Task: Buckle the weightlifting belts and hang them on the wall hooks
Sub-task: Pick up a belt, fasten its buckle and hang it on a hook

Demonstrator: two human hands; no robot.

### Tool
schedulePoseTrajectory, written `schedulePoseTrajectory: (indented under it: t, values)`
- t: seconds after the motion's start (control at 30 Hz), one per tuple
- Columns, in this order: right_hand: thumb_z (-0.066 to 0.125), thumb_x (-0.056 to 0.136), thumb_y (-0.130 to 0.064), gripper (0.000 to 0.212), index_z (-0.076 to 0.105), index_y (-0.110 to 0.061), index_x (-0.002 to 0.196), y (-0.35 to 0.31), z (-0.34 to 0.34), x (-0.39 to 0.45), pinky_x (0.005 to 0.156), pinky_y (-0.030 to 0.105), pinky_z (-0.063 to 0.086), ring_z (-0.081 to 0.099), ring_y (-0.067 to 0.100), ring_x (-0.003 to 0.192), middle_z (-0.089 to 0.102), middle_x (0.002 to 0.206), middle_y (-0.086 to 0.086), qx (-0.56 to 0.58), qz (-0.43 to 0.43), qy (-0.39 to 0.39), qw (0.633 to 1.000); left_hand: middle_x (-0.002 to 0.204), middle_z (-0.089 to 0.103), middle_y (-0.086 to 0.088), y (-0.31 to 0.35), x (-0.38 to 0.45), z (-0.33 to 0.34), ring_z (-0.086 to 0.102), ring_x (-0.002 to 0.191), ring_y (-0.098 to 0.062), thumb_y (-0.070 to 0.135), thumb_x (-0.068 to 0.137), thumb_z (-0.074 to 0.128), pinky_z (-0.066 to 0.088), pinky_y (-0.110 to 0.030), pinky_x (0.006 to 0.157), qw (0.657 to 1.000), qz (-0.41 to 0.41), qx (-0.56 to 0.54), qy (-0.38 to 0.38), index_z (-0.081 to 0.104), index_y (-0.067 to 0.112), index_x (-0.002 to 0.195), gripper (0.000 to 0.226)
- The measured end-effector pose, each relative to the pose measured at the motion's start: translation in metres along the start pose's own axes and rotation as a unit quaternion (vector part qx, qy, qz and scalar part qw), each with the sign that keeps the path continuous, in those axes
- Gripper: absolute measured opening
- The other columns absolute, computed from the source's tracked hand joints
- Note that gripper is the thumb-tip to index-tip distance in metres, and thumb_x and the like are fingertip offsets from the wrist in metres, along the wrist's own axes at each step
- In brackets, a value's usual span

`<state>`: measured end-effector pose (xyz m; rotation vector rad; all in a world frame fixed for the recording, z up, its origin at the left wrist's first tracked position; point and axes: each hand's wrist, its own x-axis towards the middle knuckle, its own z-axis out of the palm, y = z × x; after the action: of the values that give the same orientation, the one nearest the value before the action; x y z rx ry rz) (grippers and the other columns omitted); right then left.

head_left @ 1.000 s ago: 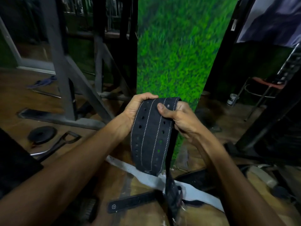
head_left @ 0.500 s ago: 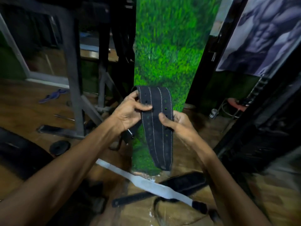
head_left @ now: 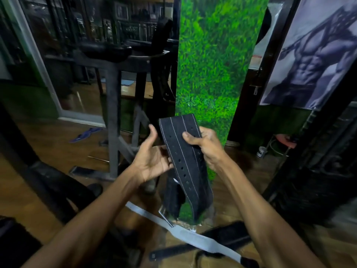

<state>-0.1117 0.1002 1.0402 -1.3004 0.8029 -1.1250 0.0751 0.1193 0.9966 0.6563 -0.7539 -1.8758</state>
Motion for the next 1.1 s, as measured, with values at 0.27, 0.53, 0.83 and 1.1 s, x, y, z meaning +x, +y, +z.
schedulePoseTrajectory:
  t: [0.27,0.53,0.83,1.1]
  values:
    - [0.076,0.082,0.004,0.020,0.076,0.001,0.102,0.019,-0.020,-0.008,0.076,0.038,0.064,0.075,0.023,0.080,0.078,0.101,0.018,-0.047,0.019,-0.022,0.998,0.099,0.064,-0.015,0.046,0.026,0.014,0.065,0.089,-0.026,0.016,0.093,0.056,0.055,-0.039,0.095,0.986,0.030,0.012,0.164,0.057,-0.002,0.123,0.035]
    - [0.062,0.086,-0.066,0.069,0.075,-0.006,0.118,-0.074,-0.030,0.024,0.087,0.041,0.062,0.075,0.030,0.094,0.078,0.103,0.016,0.079,0.226,-0.016,0.971,0.084,0.065,-0.008,0.063,0.046,0.058,0.062,0.074,-0.015,0.012,0.076,0.078,0.050,-0.030,0.071,0.977,0.110,0.176,0.045,0.067,0.003,0.103,0.031]
    - [0.082,0.077,-0.017,0.058,0.066,0.006,0.127,-0.039,-0.033,0.043,0.095,0.047,0.060,0.075,0.028,0.098,0.072,0.123,0.023,0.093,0.123,-0.105,0.982,0.090,0.070,-0.001,0.059,0.036,0.010,0.069,0.086,-0.021,0.078,0.060,0.078,0.059,-0.039,0.081,0.979,0.037,0.193,0.056,0.067,0.013,0.099,0.076]
    - [0.074,0.079,0.003,0.041,0.069,0.008,0.119,-0.034,-0.030,0.050,0.098,0.039,0.059,0.074,0.023,0.100,0.075,0.118,0.018,-0.026,0.069,-0.166,0.983,0.098,0.072,-0.015,0.124,0.054,0.031,0.065,0.100,-0.031,0.012,0.071,0.077,0.046,-0.049,0.112,0.972,0.190,0.029,0.134,0.071,0.001,0.108,0.039]
